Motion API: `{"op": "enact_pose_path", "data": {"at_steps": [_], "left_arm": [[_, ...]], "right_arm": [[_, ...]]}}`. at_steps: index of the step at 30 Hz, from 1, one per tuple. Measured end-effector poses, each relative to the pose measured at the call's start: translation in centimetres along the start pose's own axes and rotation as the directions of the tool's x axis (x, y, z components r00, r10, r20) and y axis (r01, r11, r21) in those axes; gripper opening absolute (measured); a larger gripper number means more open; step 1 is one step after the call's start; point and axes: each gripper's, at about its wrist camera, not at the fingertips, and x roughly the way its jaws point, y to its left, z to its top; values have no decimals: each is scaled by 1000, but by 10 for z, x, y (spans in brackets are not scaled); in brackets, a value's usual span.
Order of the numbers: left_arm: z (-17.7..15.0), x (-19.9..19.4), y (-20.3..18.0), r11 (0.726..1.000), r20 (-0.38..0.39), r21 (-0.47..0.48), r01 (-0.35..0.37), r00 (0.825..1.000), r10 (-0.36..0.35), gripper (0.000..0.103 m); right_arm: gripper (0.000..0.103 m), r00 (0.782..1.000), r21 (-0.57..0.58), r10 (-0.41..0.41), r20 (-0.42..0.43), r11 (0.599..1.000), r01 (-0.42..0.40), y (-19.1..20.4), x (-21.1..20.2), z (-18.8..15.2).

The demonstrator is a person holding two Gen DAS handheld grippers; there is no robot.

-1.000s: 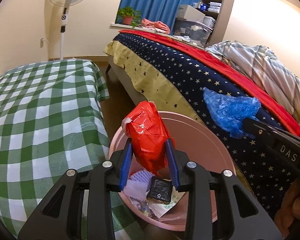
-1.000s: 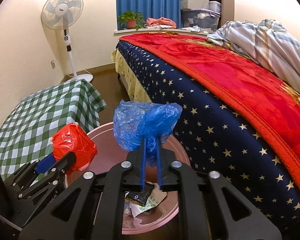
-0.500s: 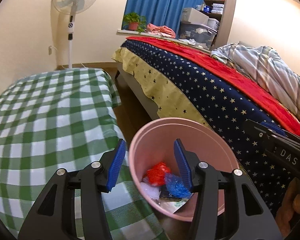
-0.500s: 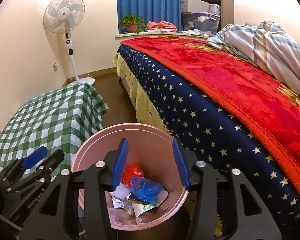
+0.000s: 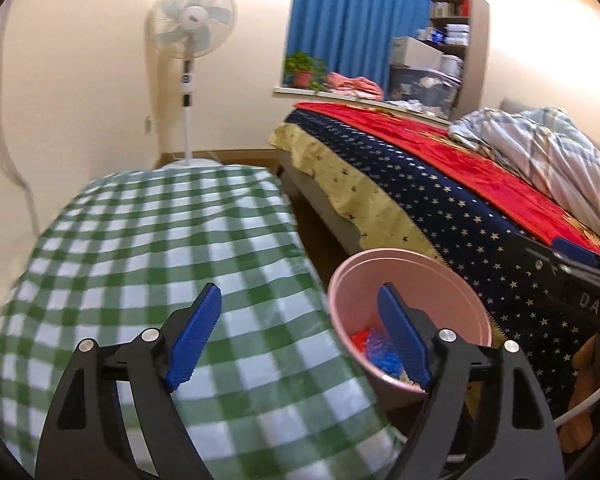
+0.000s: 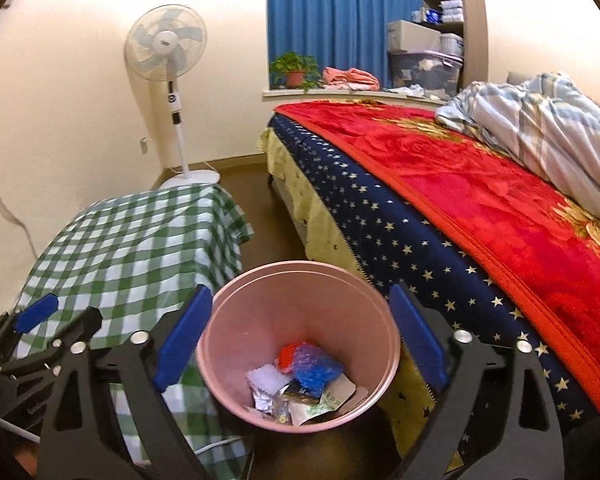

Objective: Collect trash

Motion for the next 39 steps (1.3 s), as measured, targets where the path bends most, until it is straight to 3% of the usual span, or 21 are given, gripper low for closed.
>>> {"op": "enact_pose_path", "data": {"at_steps": [2, 6, 13, 21, 28, 39], "left_arm": [[-3, -16, 8, 1000, 13, -7, -25, 1000, 25, 88], [-12, -47, 30, 993, 13, -67, -97, 995, 98, 94], [-20, -91, 55, 977, 6, -107, -183, 983, 185, 95], [-37, -133, 66, 964, -2, -79, -255, 967, 256, 95], [-53, -130, 79, 932, -8, -188, -310, 949, 314, 95], [-62, -118, 74, 932, -22, -194, -306, 951, 308, 95]], "right_arm": [[94, 1000, -20, 26, 8, 999, -25, 9, -9, -2], [98, 998, -49, 63, 18, 997, -62, 23, -28, -7], [98, 988, -58, 149, -23, 987, -151, 43, -47, -25], [98, 983, -89, 177, -41, 980, -180, 72, -61, -45], [98, 982, -164, 183, -40, 968, -187, 96, -61, -61], [98, 985, -164, 171, -38, 971, -174, 101, -52, -59]]}}
